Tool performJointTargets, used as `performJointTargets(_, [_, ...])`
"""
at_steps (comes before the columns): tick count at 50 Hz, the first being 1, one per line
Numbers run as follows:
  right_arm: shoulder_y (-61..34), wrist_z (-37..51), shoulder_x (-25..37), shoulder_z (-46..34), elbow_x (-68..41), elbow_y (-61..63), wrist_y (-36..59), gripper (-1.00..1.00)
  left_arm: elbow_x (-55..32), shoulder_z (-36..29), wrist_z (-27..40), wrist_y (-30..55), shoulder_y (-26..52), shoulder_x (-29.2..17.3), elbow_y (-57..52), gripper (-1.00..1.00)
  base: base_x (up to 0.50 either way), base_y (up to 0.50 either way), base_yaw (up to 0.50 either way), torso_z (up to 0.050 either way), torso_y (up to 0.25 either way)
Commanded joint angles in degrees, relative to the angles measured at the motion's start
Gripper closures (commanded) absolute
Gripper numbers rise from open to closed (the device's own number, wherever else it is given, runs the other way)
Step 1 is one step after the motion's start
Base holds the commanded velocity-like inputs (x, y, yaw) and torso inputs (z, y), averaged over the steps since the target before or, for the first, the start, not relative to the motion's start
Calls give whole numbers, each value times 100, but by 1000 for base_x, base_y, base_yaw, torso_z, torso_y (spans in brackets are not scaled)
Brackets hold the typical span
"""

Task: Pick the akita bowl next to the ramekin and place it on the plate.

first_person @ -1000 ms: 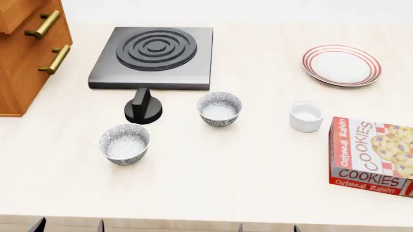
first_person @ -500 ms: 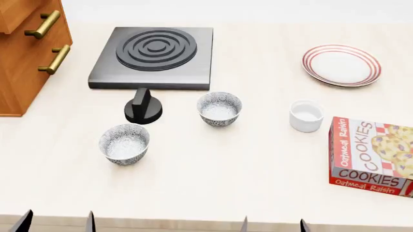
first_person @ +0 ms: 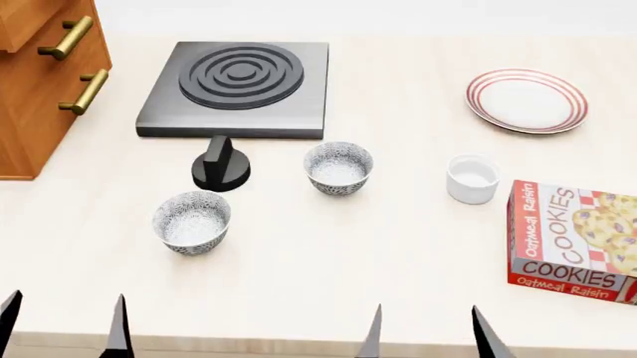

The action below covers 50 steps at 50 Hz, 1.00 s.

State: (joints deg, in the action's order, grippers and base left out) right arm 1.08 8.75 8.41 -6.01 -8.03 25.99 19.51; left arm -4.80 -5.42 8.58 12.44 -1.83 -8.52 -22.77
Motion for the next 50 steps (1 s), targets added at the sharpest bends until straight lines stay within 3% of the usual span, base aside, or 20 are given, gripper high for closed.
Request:
performJointTargets(1, [-64,154,128,-21,-66,752,609,-100,-71,-21,61,641,13,-168,-794,-100,0,0,0,0,0])
performJointTargets(42, [-818,595,439,146,-606,3140,3172,-100,-583,111,209,2819,371,-706,-3285,-100,0,0,0,0,0])
performJointTargets(50, [-1028,1064,669,170,-1048,3397,3452,-100,-695,156,264,3122,475,-831,-3573,-100,0,0,0,0,0])
